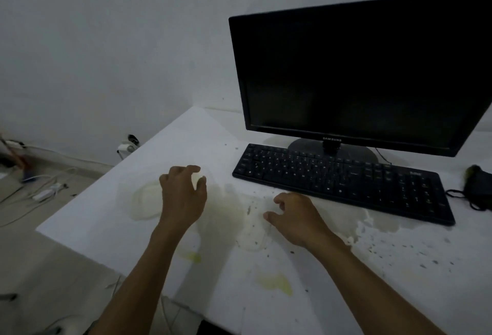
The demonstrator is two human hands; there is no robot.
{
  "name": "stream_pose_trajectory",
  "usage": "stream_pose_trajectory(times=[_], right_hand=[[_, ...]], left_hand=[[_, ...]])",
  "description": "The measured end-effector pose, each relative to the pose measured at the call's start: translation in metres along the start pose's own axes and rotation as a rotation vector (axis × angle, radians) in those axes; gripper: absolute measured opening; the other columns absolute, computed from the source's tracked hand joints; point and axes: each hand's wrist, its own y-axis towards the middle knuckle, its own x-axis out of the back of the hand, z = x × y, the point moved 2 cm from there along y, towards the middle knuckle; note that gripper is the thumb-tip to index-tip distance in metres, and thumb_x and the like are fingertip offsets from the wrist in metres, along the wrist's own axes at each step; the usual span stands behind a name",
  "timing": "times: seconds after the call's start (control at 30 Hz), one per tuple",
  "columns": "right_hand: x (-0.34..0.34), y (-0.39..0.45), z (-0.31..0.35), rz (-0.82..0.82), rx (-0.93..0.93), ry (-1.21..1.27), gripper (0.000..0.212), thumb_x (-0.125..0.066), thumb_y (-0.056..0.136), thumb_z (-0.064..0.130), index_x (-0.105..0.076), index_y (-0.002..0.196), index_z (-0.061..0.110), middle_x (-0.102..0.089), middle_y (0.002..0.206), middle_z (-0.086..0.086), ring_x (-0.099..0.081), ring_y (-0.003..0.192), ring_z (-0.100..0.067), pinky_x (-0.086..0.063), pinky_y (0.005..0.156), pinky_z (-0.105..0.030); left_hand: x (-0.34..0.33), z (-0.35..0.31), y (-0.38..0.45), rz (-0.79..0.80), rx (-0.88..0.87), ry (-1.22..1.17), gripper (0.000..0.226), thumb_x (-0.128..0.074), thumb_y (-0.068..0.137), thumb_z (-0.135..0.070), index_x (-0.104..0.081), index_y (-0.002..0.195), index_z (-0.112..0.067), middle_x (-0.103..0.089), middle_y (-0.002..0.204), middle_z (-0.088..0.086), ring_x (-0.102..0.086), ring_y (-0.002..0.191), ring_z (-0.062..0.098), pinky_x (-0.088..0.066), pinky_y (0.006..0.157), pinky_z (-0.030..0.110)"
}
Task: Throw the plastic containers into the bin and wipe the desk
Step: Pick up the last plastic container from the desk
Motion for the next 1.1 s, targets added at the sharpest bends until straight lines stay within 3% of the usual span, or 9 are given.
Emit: stream_pose_trajectory(times=[0.1,0.2,0.37,0.5,0.57,0.7,0.8,0.93,1.1], right_hand=[[-0.009,0.009,0.006,-0.037,-0.038,-0.038,0.051,-0.063,0.082,0.048,-0.054,0.123,0.018,-0.049,0.128,-0.003,-0.054,0.109,-0.019,-0.047,0.088,-0.032],[-0.012,0.014,0.011,-0.04,-0.054,-0.154,0.044,-0.064,0.08,0.05,-0.053,0.113,0.022,-0.049,0.122,0.0,-0.055,0.1,-0.019,-0.043,0.075,-0.028],[-0.006,0.023,0.013,0.015,-0.132,-0.132,0.041,-0.068,0.079,0.044,-0.056,0.11,0.021,-0.058,0.113,0.001,-0.056,0.099,-0.018,-0.046,0.081,-0.031],[-0.008,0.028,0.01,0.001,-0.195,-0.083,0.021,-0.066,0.083,0.033,-0.066,0.096,0.016,-0.066,0.101,-0.001,-0.061,0.091,-0.02,-0.051,0.084,-0.036],[-0.012,0.03,0.007,-0.045,-0.211,-0.116,0.016,-0.058,0.087,0.03,-0.066,0.085,0.016,-0.068,0.094,-0.001,-0.062,0.083,-0.02,-0.053,0.078,-0.034],[-0.019,0.031,0.008,-0.117,-0.225,-0.195,0.022,-0.045,0.092,0.023,-0.065,0.087,0.015,-0.067,0.092,0.001,-0.062,0.077,-0.018,-0.043,0.058,-0.025],[-0.02,0.029,0.012,-0.131,-0.229,-0.241,0.023,-0.045,0.093,0.025,-0.062,0.085,0.013,-0.065,0.089,-0.002,-0.059,0.075,-0.018,-0.033,0.05,-0.024],[-0.021,0.025,0.013,-0.157,-0.167,-0.314,0.022,-0.044,0.096,0.029,-0.058,0.096,0.012,-0.061,0.096,-0.004,-0.058,0.084,-0.02,-0.04,0.064,-0.029],[-0.021,0.019,0.013,-0.242,-0.109,-0.31,0.013,-0.045,0.095,0.015,-0.053,0.101,0.007,-0.054,0.104,-0.009,-0.056,0.09,-0.024,-0.039,0.067,-0.031]], left_hand=[[0.017,0.028,0.015,-0.022,0.002,0.14,0.03,-0.056,0.089,-0.022,-0.061,0.116,-0.012,-0.053,0.122,0.02,-0.041,0.115,0.04,-0.031,0.095,0.041],[0.036,0.055,0.022,-0.03,0.107,0.267,0.033,-0.054,0.09,-0.026,-0.057,0.122,-0.015,-0.048,0.129,0.02,-0.034,0.12,0.043,-0.033,0.096,0.05],[0.053,0.094,0.021,0.001,0.236,0.343,0.038,-0.047,0.094,-0.024,-0.048,0.13,-0.012,-0.039,0.134,0.025,-0.029,0.123,0.045,-0.033,0.097,0.051],[0.051,0.109,0.012,0.003,0.322,0.118,0.045,-0.043,0.096,-0.019,-0.035,0.138,-0.007,-0.03,0.138,0.029,-0.039,0.118,0.049,-0.033,0.1,0.05],[0.048,0.112,0.011,0.0,0.344,0.03,0.047,-0.042,0.096,-0.018,-0.03,0.14,-0.007,-0.032,0.138,0.029,-0.043,0.115,0.048,-0.035,0.099,0.051],[0.048,0.121,0.017,0.01,0.398,-0.083,0.047,-0.04,0.094,-0.027,-0.031,0.138,-0.011,-0.048,0.129,0.025,-0.056,0.102,0.045,-0.047,0.09,0.055],[0.048,0.124,0.021,0.007,0.448,-0.185,0.046,-0.04,0.093,-0.026,-0.035,0.135,-0.009,-0.056,0.111,0.022,-0.063,0.082,0.039,-0.054,0.077,0.051],[0.05,0.12,0.018,0.023,0.5,-0.386,0.035,-0.046,0.094,-0.015,-0.046,0.126,-0.002,-0.057,0.097,0.02,-0.061,0.067,0.033,-0.052,0.054,0.035],[0.059,0.117,0.015,0.049,0.513,-0.519,0.033,-0.049,0.093,-0.01,-0.047,0.124,-0.002,-0.055,0.085,0.019,-0.058,0.065,0.033,-0.051,0.053,0.038]])
